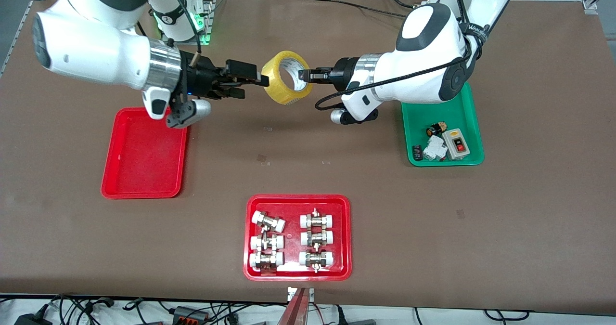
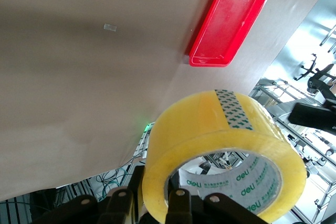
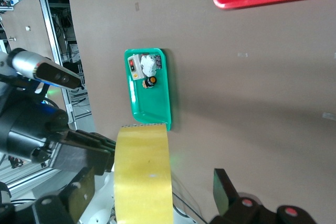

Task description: Left arm passes tape to right arm into tray

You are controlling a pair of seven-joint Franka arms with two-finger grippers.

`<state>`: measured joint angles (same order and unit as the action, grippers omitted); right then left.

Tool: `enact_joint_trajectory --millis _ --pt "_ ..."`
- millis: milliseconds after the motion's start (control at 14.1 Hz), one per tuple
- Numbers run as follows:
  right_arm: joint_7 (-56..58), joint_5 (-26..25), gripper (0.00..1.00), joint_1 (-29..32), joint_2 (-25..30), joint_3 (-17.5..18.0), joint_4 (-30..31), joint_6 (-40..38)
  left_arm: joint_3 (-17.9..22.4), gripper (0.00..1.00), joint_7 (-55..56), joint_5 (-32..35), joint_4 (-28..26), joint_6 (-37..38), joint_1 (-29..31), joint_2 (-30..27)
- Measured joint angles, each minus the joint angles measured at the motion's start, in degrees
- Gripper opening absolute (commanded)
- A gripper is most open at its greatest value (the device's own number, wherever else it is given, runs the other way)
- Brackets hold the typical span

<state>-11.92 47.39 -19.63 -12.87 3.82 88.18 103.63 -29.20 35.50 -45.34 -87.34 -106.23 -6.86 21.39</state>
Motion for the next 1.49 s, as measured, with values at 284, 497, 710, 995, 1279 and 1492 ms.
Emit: enact_joint_trajectory --millis 284,497,710,995,1279,1492 --pt "0.0 0.22 1.0 -1.65 -0.48 0.01 -0.16 -0.18 0.0 0.0 0.05 0.0 0.02 0.0 0.01 0.02" --pt "0.0 0.22 1.0 -2.53 -0.53 0.01 -0.16 -1.29 0.01 0.0 0.07 0.0 0.02 0.0 0.06 0.02" --pt "0.0 0.22 1.0 -2.52 -0.59 -0.11 -0.16 -2.19 0.01 0.0 0.08 0.0 0.02 0.0 0.09 0.02" --pt "0.0 0.22 0.74 -2.55 -0.62 -0.1 -0.16 -2.5 0.01 0.0 0.09 0.0 0.02 0.01 0.09 0.02" --pt "0.02 0.23 0.37 -2.55 -0.62 -0.09 -0.17 -2.52 0.01 0.0 0.09 0.0 0.02 0.01 0.09 0.02" --pt "0.39 0.31 0.34 -2.56 -0.65 -0.09 -0.34 -2.69 0.01 0.0 0.16 -0.01 0.04 0.07 0.06 0.13"
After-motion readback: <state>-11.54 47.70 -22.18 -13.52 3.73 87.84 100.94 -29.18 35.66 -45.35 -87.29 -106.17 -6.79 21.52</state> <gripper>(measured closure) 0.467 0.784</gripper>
